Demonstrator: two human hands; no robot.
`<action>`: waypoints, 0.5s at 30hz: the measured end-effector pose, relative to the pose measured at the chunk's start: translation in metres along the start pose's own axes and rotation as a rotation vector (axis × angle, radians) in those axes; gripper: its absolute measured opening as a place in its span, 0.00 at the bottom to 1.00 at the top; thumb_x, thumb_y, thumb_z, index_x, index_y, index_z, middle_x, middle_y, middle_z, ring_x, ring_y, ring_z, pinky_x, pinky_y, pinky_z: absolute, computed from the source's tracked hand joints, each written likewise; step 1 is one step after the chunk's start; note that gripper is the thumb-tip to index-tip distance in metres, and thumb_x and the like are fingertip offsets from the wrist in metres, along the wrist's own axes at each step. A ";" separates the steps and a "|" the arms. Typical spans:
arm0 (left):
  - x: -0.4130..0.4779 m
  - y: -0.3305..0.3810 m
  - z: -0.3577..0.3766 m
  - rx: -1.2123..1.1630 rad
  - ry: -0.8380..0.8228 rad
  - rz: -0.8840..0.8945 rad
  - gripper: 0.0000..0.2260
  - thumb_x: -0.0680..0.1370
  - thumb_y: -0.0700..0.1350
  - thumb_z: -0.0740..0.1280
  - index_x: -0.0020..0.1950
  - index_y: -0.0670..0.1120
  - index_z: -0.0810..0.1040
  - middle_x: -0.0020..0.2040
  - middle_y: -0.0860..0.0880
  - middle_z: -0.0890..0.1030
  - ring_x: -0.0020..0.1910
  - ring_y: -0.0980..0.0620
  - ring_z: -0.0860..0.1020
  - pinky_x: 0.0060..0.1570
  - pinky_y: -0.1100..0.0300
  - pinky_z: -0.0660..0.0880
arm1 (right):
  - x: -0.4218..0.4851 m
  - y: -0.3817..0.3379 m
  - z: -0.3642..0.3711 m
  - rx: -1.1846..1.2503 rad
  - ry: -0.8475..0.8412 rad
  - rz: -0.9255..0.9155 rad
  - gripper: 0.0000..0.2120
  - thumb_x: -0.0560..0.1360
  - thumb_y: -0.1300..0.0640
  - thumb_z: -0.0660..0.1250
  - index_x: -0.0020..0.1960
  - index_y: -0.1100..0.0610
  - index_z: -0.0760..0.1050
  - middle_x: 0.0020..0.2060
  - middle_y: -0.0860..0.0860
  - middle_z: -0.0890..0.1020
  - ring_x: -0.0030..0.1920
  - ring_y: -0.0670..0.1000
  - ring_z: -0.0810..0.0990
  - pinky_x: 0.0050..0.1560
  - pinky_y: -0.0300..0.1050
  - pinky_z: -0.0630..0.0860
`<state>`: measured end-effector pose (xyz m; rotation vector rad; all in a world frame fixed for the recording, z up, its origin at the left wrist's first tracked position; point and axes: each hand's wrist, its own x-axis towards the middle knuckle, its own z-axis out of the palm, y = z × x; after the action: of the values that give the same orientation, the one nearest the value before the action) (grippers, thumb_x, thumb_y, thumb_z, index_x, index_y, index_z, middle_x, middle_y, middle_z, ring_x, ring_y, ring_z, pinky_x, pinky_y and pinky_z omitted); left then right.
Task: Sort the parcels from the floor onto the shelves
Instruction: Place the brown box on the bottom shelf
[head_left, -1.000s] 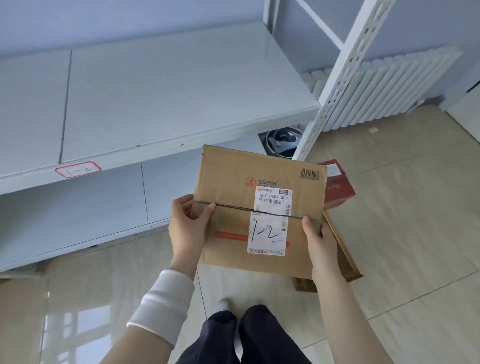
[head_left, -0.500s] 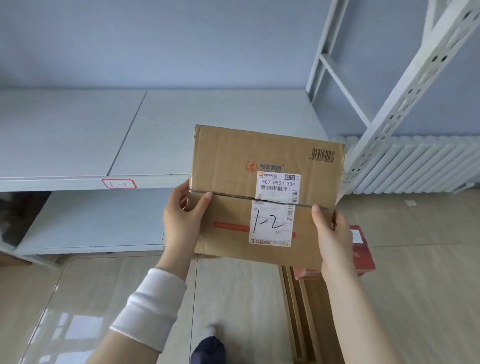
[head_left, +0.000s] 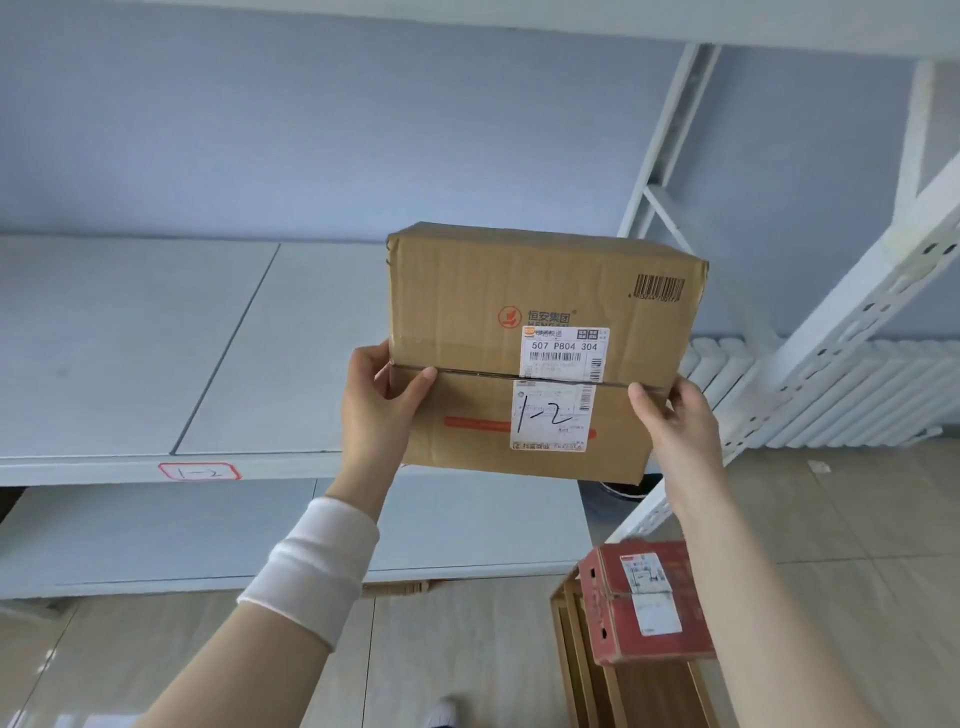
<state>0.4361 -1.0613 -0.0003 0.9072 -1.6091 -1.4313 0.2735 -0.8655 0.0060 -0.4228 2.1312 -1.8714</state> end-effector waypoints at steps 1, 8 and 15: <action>0.009 -0.003 0.004 -0.013 -0.012 0.001 0.13 0.73 0.41 0.71 0.49 0.53 0.69 0.48 0.63 0.77 0.53 0.57 0.78 0.45 0.70 0.73 | 0.011 0.002 0.002 -0.006 -0.006 -0.007 0.15 0.76 0.58 0.66 0.61 0.62 0.71 0.52 0.51 0.80 0.48 0.41 0.79 0.37 0.25 0.73; 0.048 -0.037 0.029 -0.072 -0.069 -0.020 0.14 0.73 0.36 0.70 0.46 0.51 0.67 0.50 0.53 0.79 0.53 0.52 0.78 0.54 0.54 0.75 | 0.069 0.030 0.005 -0.036 -0.086 -0.016 0.16 0.75 0.60 0.67 0.61 0.59 0.70 0.55 0.54 0.80 0.54 0.48 0.79 0.57 0.41 0.74; 0.055 -0.062 0.047 -0.086 -0.043 -0.011 0.16 0.71 0.35 0.72 0.47 0.50 0.67 0.56 0.47 0.77 0.59 0.49 0.77 0.58 0.49 0.74 | 0.101 0.061 -0.006 -0.037 -0.195 -0.025 0.16 0.75 0.66 0.66 0.60 0.65 0.66 0.55 0.58 0.78 0.51 0.41 0.79 0.48 0.29 0.74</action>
<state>0.3699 -1.0970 -0.0595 0.8421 -1.5633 -1.5256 0.1762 -0.8923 -0.0547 -0.6166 2.0422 -1.7281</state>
